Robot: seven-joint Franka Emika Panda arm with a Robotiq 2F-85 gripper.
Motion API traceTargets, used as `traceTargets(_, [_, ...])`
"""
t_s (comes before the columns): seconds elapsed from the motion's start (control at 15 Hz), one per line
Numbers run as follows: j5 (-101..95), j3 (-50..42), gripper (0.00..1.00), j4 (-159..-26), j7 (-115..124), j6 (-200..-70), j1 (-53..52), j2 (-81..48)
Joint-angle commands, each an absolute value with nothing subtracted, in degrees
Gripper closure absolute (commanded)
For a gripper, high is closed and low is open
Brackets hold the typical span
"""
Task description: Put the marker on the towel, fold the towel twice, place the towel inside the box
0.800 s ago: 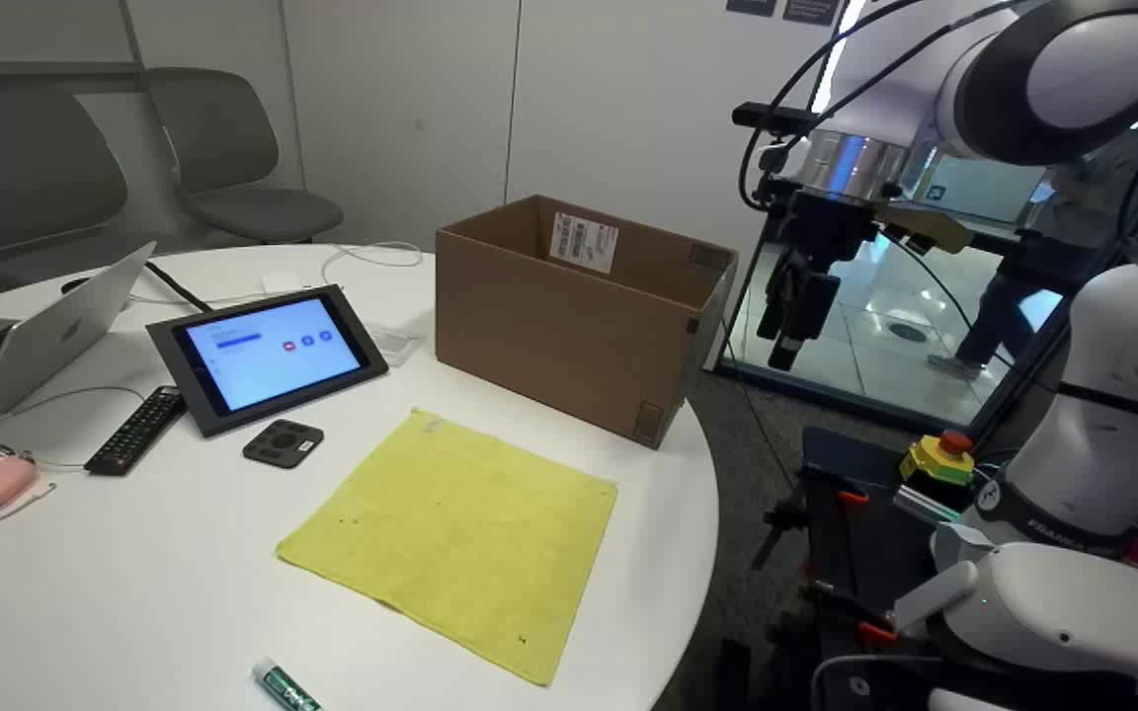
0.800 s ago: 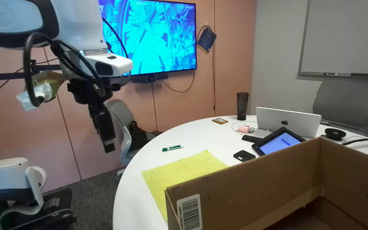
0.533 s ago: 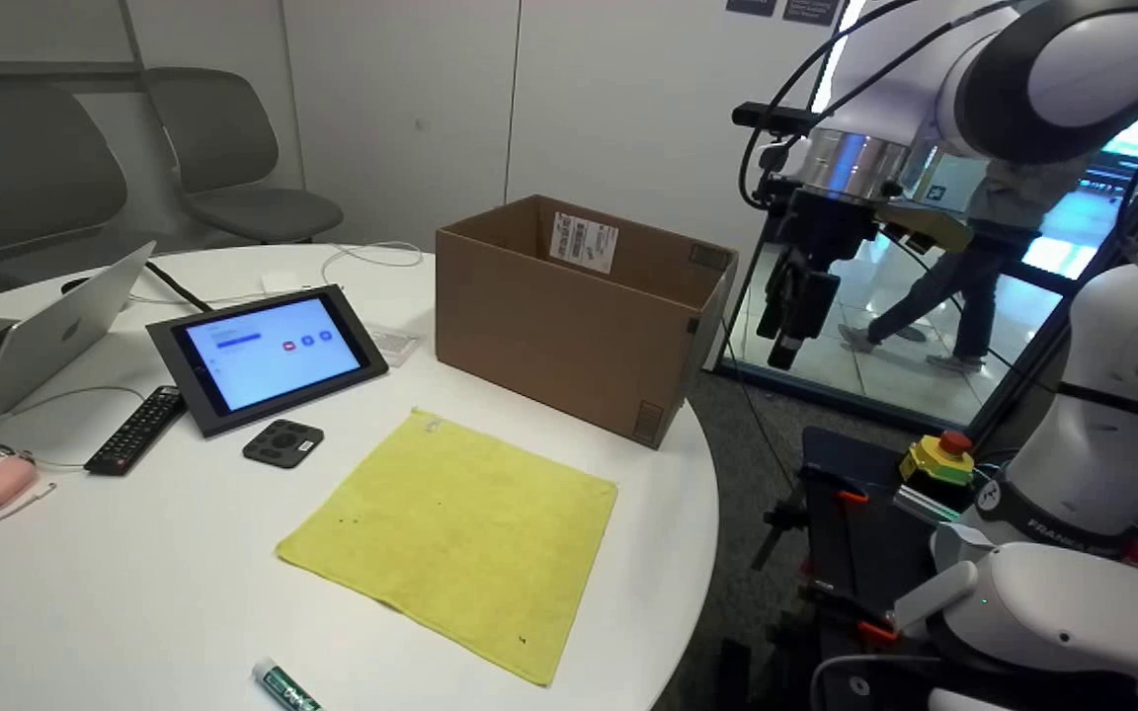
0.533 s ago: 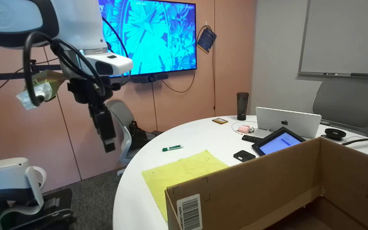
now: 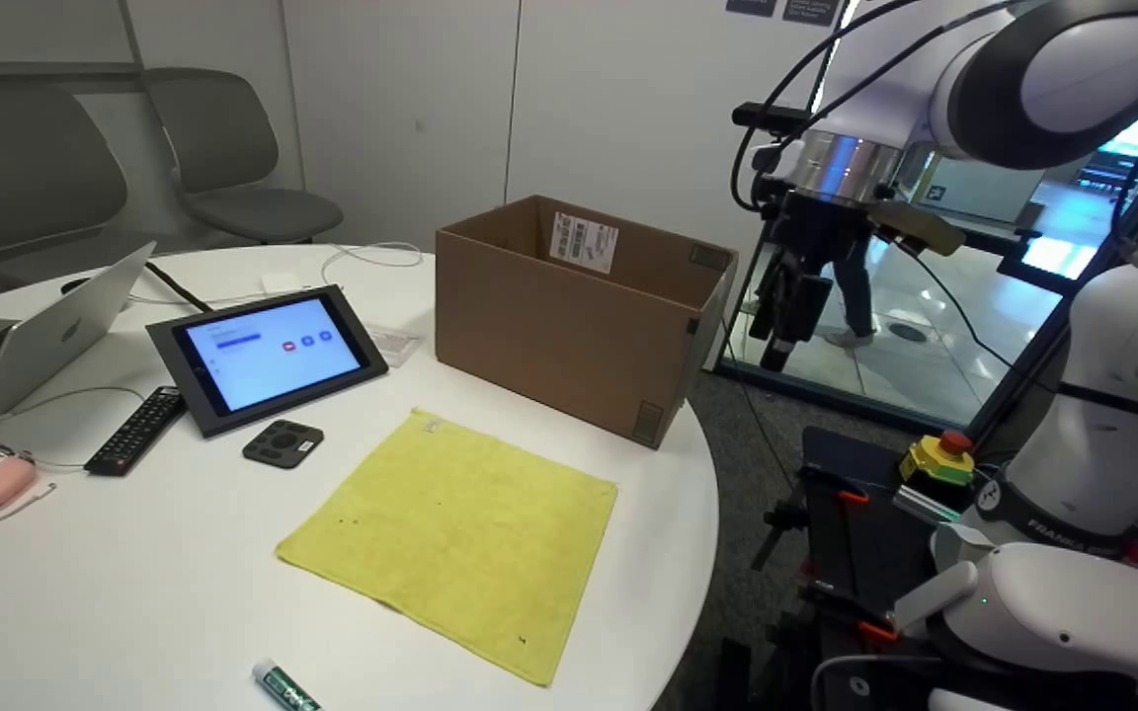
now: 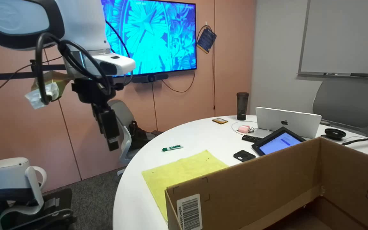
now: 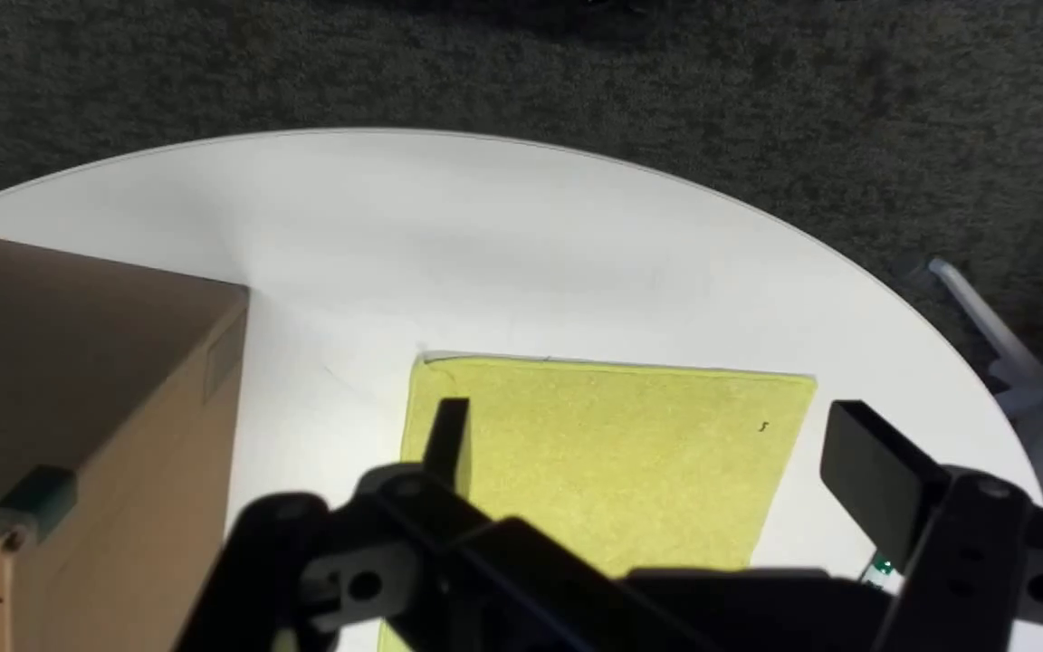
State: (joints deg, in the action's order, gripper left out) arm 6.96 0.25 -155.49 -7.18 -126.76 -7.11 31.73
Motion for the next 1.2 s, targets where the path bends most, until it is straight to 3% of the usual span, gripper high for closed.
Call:
traceTargets(0.0, [6.5, 2.9, 0.00, -148.0, -7.0, -129.9, -8.7, 23.5])
traceTargets(0.6, [2.4, 12.8, 0.00, -122.4, 1.0, -132.2, -12.1, -2.9])
traceTargets(1.13, [-6.7, 14.8, 0.00, -98.2, 11.8, -128.2, -21.4, -24.1])
